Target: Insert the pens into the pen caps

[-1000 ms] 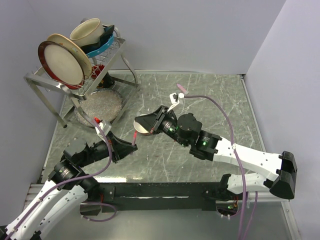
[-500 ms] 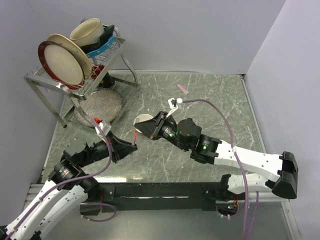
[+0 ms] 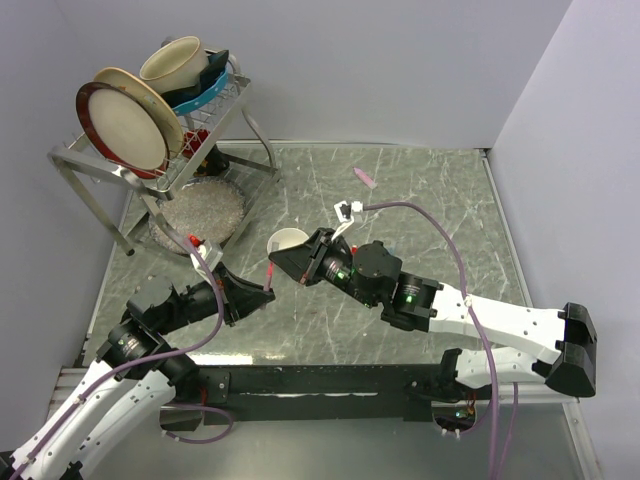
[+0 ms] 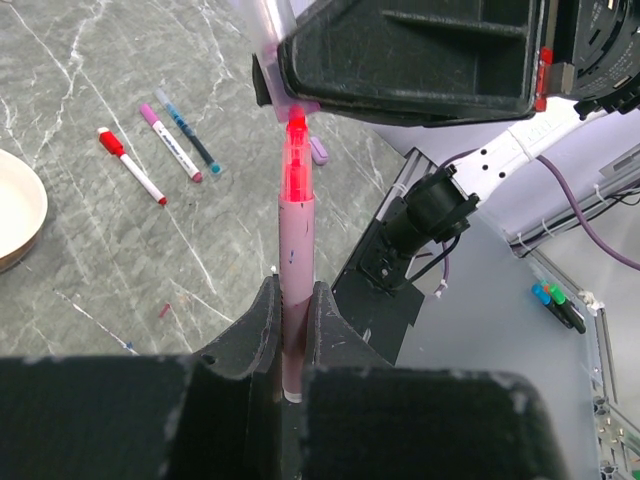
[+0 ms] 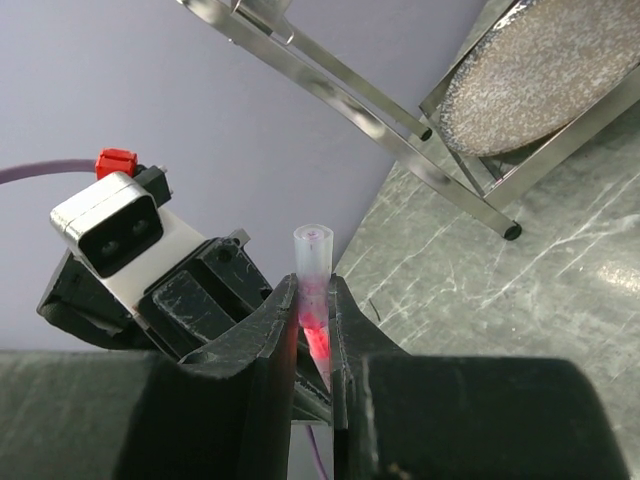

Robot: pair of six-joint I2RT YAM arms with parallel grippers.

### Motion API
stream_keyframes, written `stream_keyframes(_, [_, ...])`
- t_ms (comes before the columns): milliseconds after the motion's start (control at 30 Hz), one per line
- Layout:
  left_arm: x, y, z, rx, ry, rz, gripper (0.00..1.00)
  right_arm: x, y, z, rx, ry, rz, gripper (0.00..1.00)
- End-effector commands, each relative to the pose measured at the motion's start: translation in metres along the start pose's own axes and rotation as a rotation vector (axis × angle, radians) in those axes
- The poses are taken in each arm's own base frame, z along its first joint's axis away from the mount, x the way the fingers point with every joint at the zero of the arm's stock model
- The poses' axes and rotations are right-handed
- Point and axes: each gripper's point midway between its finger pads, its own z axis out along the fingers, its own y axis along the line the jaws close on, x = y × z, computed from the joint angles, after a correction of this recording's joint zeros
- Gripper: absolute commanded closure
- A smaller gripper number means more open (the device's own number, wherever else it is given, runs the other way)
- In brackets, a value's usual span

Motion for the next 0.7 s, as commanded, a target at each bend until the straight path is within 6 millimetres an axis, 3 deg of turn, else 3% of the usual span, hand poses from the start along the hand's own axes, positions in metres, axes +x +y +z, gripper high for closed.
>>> stream_keyframes(0, [-0.012,-0.007,-0.001,0.027,-0.045,0.032,0.99,-0.012,0.018,-0.005,-0.045,-0.041,0.000,1.00])
stream_keyframes(233, [-0.012,-0.007,-0.001,0.021,-0.047,0.027,0.99,0.005,0.015,-0.006,-0.022,-0.008,-0.024,1.00])
stream_keyframes(500, [-0.027,-0.004,0.000,-0.017,-0.123,-0.056,0.99,0.041,-0.003,-0.011,0.070,0.042,-0.099,1.00])
stream_keyframes(667, [-0.045,-0.021,0.005,0.046,-0.149,-0.098,0.99,0.058,-0.009,-0.015,0.116,0.061,-0.141,1.00])
